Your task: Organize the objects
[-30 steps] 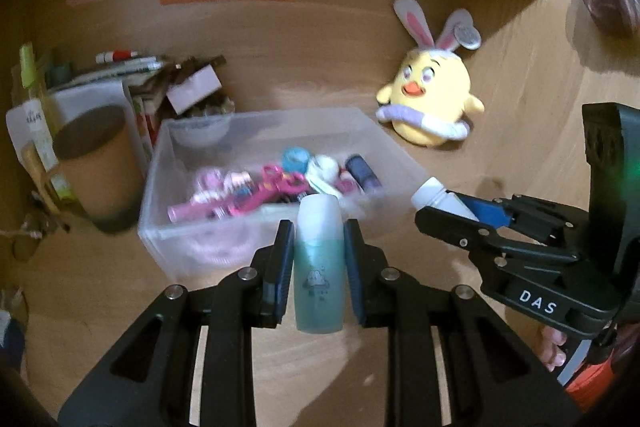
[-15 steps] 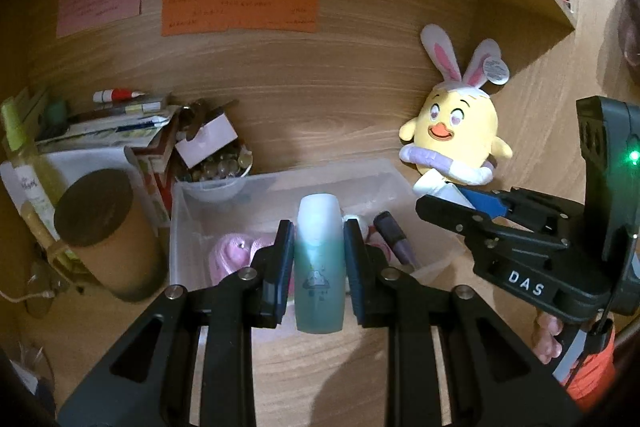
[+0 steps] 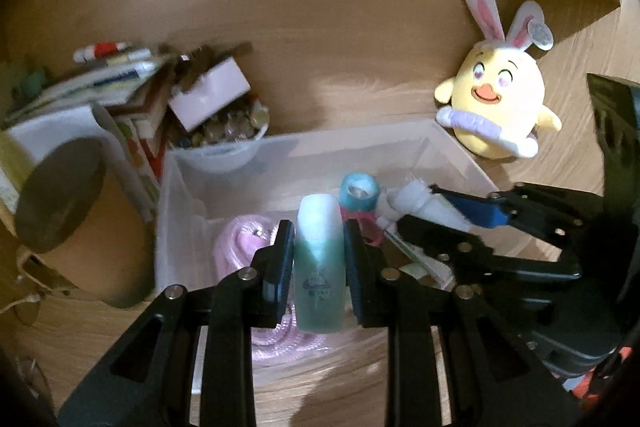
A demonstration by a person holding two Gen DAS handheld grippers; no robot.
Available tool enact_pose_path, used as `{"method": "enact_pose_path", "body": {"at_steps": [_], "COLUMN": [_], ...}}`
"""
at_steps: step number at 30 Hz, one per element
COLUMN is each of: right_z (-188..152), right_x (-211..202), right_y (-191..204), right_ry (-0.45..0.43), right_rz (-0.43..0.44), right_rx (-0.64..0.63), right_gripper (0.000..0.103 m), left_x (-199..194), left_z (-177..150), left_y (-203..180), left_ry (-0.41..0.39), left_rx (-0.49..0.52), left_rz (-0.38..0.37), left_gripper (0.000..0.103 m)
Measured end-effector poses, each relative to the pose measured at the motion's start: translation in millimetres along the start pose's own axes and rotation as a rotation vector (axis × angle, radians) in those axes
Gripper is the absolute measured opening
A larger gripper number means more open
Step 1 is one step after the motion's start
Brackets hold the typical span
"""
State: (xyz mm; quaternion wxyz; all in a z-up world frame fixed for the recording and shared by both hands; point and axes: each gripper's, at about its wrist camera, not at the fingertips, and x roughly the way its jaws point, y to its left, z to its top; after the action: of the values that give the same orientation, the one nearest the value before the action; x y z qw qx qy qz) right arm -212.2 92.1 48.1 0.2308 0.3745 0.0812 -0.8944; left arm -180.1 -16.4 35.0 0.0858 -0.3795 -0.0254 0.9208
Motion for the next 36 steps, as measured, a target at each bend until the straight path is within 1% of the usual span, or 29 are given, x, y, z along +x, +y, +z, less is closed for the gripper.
{"method": "enact_pose_path", "body": {"at_steps": [2, 5, 7, 8, 9, 12, 16, 20, 22, 23, 24, 25, 27, 31, 36], "right_z": [-1.3, -3.3, -3.1, -3.1, -3.0, -2.4, -6.0, -12.9, -16.9, -19.3, -21.6, -24.7, -29.4, -41.3, -61.9], "right_x": [8.2, 13.0, 11.2, 8.5, 4.6, -8.1, -30.7, -51.8, -60.5, -64.9, -69.0, -74.1, -80.5, -90.2, -97.0], "right_y": [1.1, -1.1, -2.9, -3.7, -4.3, -5.4, -3.3, 0.2, 1.2, 1.5, 1.7, 1.2, 0.9, 0.6, 5.0], "right_ry": [0.018, 0.043, 0.048, 0.042, 0.035, 0.013, -0.027, -0.067, -0.084, -0.090, -0.097, -0.109, -0.124, -0.130, -0.138], "right_rz": [-0.006, -0.004, 0.001, -0.004, -0.009, -0.010, -0.035, -0.047, -0.049, -0.049, -0.052, -0.054, -0.048, -0.021, 0.001], "right_rx": [0.001, 0.015, 0.020, 0.021, 0.021, 0.021, -0.001, -0.017, -0.017, -0.017, -0.015, -0.008, 0.001, 0.015, 0.020], "right_gripper": [0.027, 0.027, 0.027, 0.029, 0.031, 0.036, 0.040, 0.051, 0.057, 0.065, 0.072, 0.075, 0.082, 0.084, 0.087], "left_x": [3.7, 2.7, -0.8, -2.4, -6.3, -17.5, -38.2, -59.3, -70.4, -74.2, -77.3, -81.2, -87.3, -94.8, -96.6], "left_z": [-1.3, -2.8, -3.1, -2.6, -3.1, -4.4, -8.9, -17.2, -24.3, -27.9, -30.9, -36.0, -45.1, -59.6, -76.0], "left_y": [1.8, 1.8, 2.3, 2.3, 2.2, 2.7, -0.2, -6.7, -10.6, -11.9, -13.0, -13.7, -13.5, -11.4, -8.3], "left_ry": [0.018, 0.020, 0.016, 0.012, 0.005, -0.021, -0.069, -0.114, -0.137, -0.144, -0.149, -0.155, -0.160, -0.160, -0.155], "left_rx": [-0.008, -0.006, -0.011, -0.013, -0.014, -0.013, -0.005, 0.017, 0.033, 0.037, 0.039, 0.039, 0.037, 0.024, 0.010], "left_rz": [-0.026, -0.024, -0.030, -0.031, -0.030, -0.027, -0.016, -0.003, 0.008, 0.009, 0.012, 0.018, 0.025, 0.034, 0.048], "left_gripper": [0.024, 0.025, 0.031, 0.033, 0.037, 0.048, 0.061, 0.070, 0.078, 0.080, 0.085, 0.089, 0.092, 0.094, 0.095]}}
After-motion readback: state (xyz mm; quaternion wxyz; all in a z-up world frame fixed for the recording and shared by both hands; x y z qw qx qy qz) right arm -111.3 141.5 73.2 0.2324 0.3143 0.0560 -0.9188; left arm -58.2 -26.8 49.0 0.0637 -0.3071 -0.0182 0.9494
